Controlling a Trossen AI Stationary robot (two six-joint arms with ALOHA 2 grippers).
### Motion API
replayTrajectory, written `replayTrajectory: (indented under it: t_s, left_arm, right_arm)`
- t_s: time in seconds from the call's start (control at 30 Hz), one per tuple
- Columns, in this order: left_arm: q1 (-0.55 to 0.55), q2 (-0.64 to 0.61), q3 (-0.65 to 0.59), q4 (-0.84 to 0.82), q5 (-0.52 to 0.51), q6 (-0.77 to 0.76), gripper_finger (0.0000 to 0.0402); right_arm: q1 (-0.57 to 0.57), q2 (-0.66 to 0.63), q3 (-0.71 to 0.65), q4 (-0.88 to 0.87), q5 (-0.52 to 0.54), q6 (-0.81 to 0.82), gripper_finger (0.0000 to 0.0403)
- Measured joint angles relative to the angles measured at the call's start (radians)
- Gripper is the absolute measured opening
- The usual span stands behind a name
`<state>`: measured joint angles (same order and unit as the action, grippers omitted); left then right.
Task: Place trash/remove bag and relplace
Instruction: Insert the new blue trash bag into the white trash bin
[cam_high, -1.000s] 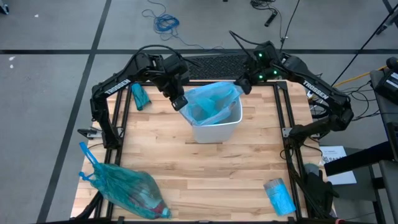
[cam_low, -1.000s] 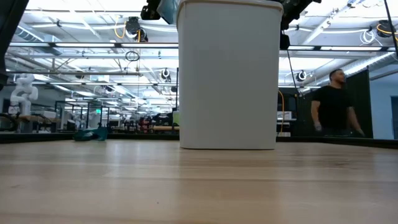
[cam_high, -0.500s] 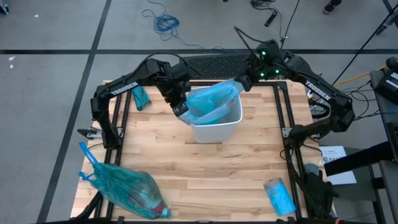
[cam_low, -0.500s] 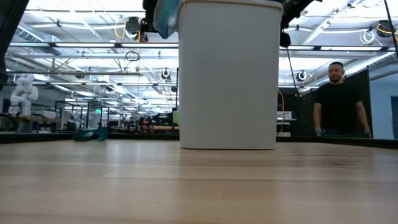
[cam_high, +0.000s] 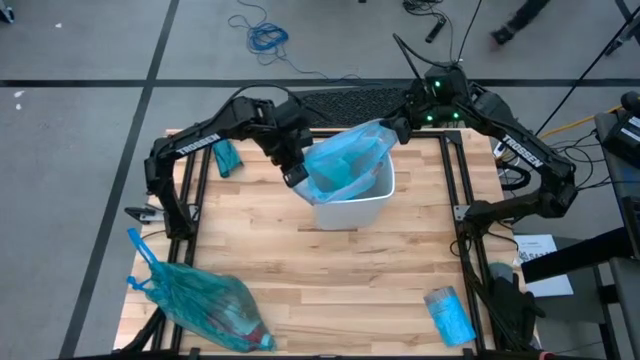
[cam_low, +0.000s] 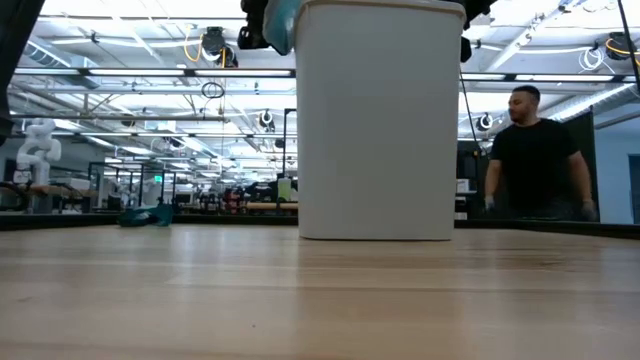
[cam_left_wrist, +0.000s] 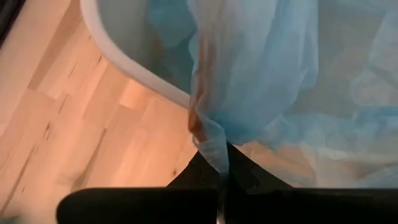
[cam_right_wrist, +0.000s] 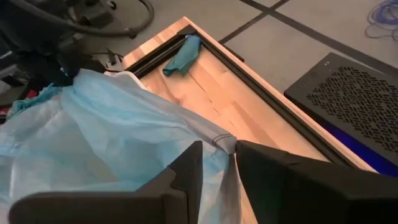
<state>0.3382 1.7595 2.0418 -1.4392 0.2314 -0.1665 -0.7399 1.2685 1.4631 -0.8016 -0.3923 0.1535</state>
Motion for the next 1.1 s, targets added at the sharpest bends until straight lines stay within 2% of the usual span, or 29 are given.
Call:
replayTrajectory:
  t_s: [0.27, 0.47, 0.77, 1.1]
  left_arm:
    - [0.013, -0.076, 0.001, 0.024, -0.133, -0.001, 0.0]
    - [0.047, -0.104, 0.002, 0.087, -0.165, 0.018, 0.0]
    - [0.093, -0.069, 0.002, 0.121, -0.155, 0.043, 0.0]
    - [0.125, -0.023, 0.002, 0.07, -0.023, 0.056, 0.0]
  right_arm:
    - [0.0, 0.01, 0.0, -0.002, 0.012, 0.003, 0.0056]
    - [-0.001, 0.018, 0.0, 0.004, 0.028, 0.007, 0.0033]
    - [-0.014, 0.057, 0.0, -0.06, 0.051, 0.023, 0.0012]
    - [-0.014, 0.063, 0.001, -0.125, 0.072, 0.022, 0.0001]
